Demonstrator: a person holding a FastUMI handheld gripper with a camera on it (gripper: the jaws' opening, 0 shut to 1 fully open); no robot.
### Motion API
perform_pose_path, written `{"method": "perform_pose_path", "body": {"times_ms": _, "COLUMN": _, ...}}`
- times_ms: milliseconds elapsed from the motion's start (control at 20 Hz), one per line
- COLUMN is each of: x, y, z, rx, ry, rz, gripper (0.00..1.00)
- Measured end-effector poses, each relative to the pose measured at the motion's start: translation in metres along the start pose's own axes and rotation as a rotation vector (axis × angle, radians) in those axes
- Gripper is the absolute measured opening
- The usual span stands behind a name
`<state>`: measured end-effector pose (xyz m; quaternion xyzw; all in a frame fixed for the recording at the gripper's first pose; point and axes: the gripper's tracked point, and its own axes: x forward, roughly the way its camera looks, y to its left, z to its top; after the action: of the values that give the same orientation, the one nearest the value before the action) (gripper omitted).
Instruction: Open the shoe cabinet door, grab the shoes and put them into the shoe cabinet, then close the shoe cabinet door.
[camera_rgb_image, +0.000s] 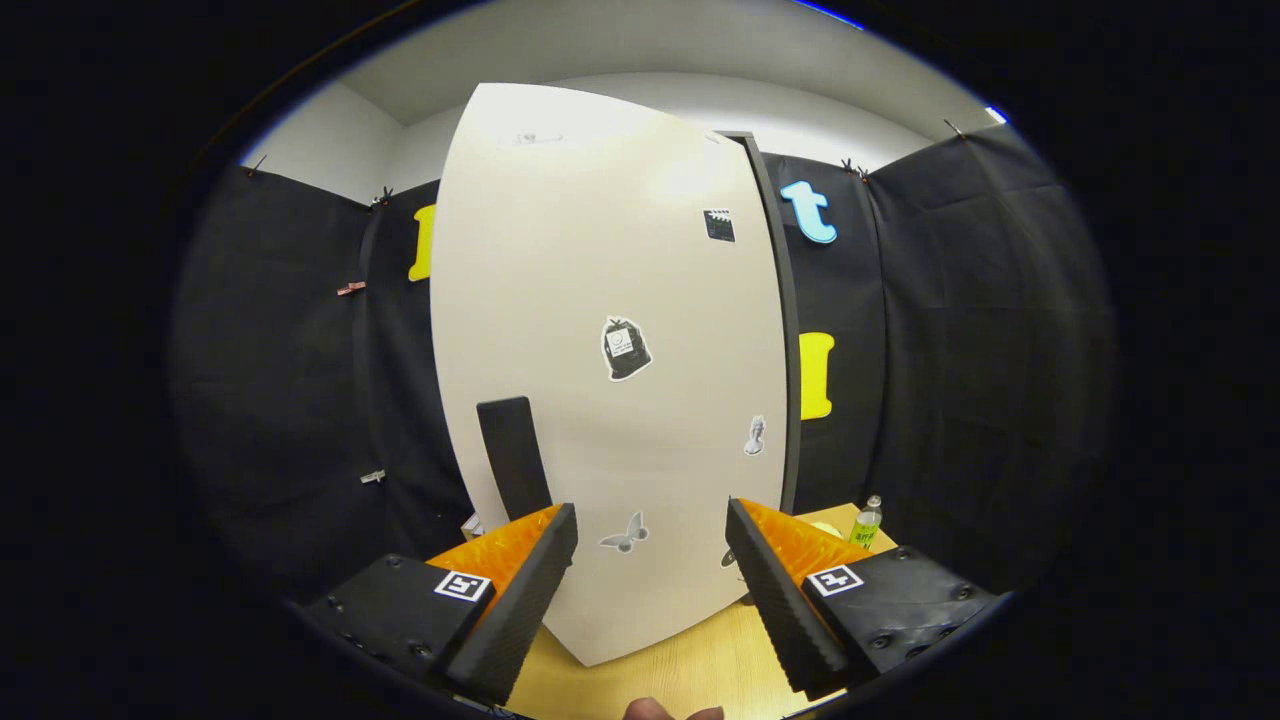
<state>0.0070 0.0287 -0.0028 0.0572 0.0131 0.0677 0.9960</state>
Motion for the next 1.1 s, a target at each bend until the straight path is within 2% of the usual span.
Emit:
{"method": "perform_pose_path", "body": {"times_ms": 550, "x": 0.002, "y": -0.014, "z": -0.003, "rx": -0.05, "ry": -0.012, "rz": -0.03, "gripper": 0.99}}
{"method": "perform_pose_path", "body": {"times_ms": 1100, "x": 0.015, "y": -0.009, "z": -0.002, "rx": -0.07, "ry": -0.017, "rz": -0.002, "gripper": 0.99}}
